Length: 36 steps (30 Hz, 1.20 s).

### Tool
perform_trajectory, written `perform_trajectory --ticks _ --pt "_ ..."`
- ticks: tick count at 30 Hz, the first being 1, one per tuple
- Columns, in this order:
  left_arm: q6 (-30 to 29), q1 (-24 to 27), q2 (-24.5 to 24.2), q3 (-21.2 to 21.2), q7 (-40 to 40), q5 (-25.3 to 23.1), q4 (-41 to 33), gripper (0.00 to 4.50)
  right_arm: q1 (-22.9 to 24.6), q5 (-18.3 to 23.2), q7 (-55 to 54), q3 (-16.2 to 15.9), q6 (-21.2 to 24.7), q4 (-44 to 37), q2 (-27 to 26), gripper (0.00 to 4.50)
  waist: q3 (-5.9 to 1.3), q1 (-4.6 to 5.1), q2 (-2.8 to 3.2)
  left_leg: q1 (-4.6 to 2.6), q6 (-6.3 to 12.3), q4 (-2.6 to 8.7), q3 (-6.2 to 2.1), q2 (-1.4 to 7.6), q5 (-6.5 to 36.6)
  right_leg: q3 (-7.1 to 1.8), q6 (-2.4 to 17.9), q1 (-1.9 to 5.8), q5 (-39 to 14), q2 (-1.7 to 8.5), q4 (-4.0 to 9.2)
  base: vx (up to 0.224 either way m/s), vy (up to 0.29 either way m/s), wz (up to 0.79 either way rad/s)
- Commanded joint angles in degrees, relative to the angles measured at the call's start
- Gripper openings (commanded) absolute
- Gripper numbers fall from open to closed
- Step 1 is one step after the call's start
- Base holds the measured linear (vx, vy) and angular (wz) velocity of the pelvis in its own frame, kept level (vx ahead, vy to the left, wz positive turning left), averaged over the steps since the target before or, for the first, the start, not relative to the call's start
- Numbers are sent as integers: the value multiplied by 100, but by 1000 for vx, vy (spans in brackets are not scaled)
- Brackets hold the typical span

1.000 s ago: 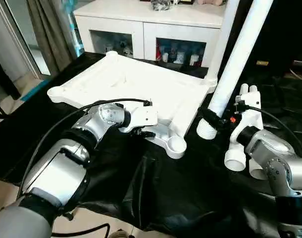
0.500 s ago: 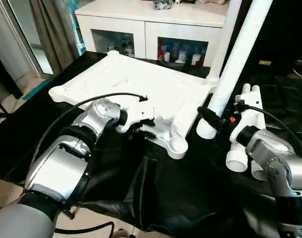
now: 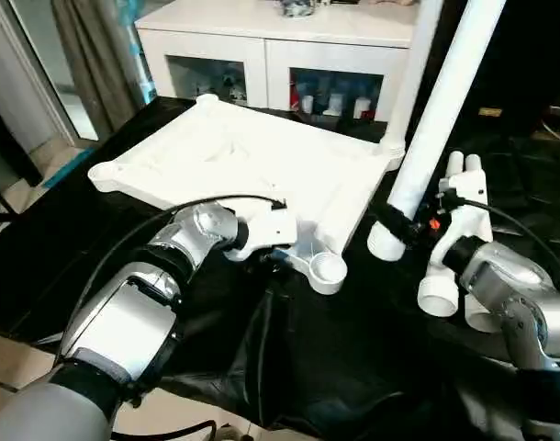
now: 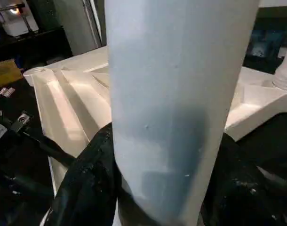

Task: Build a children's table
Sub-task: Rotate table base

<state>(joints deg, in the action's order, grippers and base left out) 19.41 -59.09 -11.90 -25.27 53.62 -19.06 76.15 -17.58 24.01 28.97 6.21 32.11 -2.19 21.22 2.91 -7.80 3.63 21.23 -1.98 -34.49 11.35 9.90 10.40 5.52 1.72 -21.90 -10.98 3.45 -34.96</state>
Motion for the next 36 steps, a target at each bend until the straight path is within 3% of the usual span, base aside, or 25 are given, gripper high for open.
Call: perform_trajectory --ticks 1,5,6,7,8,10,11,12,14,15,17,20,24,26,27,29,31,32,34,36 --pt "-343 24 -42 -79 71 -155 124 184 29 -16 -6 -48 61 -247 50 188 -422 21 -52 -81 336 339 -237 344 860 -345 834 304 -1255 615 526 0 0 0" --pt "-1055 -80 -158 -169 888 -265 194 158 25 -1 117 -136 97 -248 65 188 -407 61 -85 -73 355 360 -243 339 813 -344 779 304 -1465 631 538 0 0 0" --pt "-1122 -97 -168 -176 1018 -269 197 144 18 10 146 -152 103 -250 70 188 -400 90 -195 -55 384 363 -225 329 791 -344 760 315 -1464 625 551 0 0 0" --pt "-1154 -100 -172 -171 1139 -260 195 137 7 23 163 -162 110 -247 66 188 -399 101 -141 -47 411 355 -233 319 726 -341 788 321 -1468 639 526 0 0 0" --pt "-1165 -100 -172 -169 1150 -257 194 133 4 23 164 -165 110 -245 64 188 -399 111 -128 -50 439 349 -229 320 709 -341 798 312 -1479 643 541 0 0 0" --pt "-1405 -101 -206 -115 1465 -211 160 127 -85 -4 179 -220 79 -139 21 188 -402 118 -202 -45 495 350 -219 330 619 -342 842 305 -1399 631 530 0 0 0" --pt "-1567 -96 -228 -70 1583 -171 132 109 -137 -29 175 -234 52 -53 -2 188 -405 119 -217 -41 507 349 -220 330 583 -343 886 309 -1342 645 509 0 0 0" --pt "-1785 -90 -225 19 1644 -85 101 109 -173 -53 172 -246 26 20 -18 188 -404 116 -191 -48 505 345 -219 332 580 -347 908 300 -1346 655 507 0 0 0" --pt "-2136 -73 -188 143 1451 21 59 99 -212 -98 194 -303 -5 97 -19 188 -400 128 -172 -61 485 347 -217 345 616 -346 956 293 -1371 656 513 0 0 0" --pt "-2238 -63 -180 164 1373 35 40 91 -220 -116 208 -330 -17 113 -13 188 -389 124 -224 -58 491 355 -219 347 621 -345 983 296 -1376 661 504 0 0 0" --pt "-2416 4 -197 142 1001 -32 -5 83 -258 -136 218 -359 -25 135 -39 188 -376 133 -225 -53 489 355 -216 336 661 -344 952 294 -1495 658 523 0 0 0" --pt "-2789 105 -183 299 568 43 -111 79 -325 -141 204 -381 -25 173 -83 188 -347 156 -251 -32 434 364 -225 307 749 -322 756 320 -2024 662 573 0 0 0" --pt "-3193 263 -49 853 9 495 -452 67 -331 -118 191 -394 -30 229 -147 188 -327 189 -258 -40 390 374 -236 295 843 -297 566 294 -2461 652 653 0 0 0" --pt "-3160 412 -4 1002 -106 633 -719 60 -322 -113 184 -395 -22 244 -181 188 -346 202 -327 -40 397 376 -234 302 814 -298 608 301 -2374 653 628 0 0 0" --pt "-3092 486 5 1024 -139 653 -835 56 -320 -127 182 -402 -31 255 -190 188 -346 203 -299 -49 426 375 -232 311 828 -304 649 272 -2293 652 633 0 0 0" --pt "-2492 877 32 1036 -10 735 -1280 52 -343 -161 189 -434 -57 315 -213 188 -354 201 -348 -63 457 383 -228 345 830 -332 735 251 -2069 657 608 0 0 0" --pt "-2185 1097 41 1007 64 763 -1527 28 -378 -172 201 -452 -62 356 -224 188 -380 183 -314 -85 453 381 -218 359 780 -355 788 227 -1767 644 576 0 0 0" --pt "-2062 1183 45 990 83 769 -1624 28 -395 -178 208 -460 -67 377 -226 188 -380 199 -362 -42 468 397 -235 387 729 -362 843 258 -1484 654 524 0 0 0" --pt "-1885 1441 106 1029 96 879 -1934 5 -460 -197 241 -497 -89 455 -224 188 -379 178 -371 -101 416 396 -212 401 827 -369 923 214 -1436 666 528 0 0 0" --pt "-1770 1559 139 1084 19 932 -2093 5 -482 -203 263 -519 -106 483 -220 188 -369 156 -376 -87 386 396 -208 382 852 -367 867 231 -1579 672 539 0 0 0"
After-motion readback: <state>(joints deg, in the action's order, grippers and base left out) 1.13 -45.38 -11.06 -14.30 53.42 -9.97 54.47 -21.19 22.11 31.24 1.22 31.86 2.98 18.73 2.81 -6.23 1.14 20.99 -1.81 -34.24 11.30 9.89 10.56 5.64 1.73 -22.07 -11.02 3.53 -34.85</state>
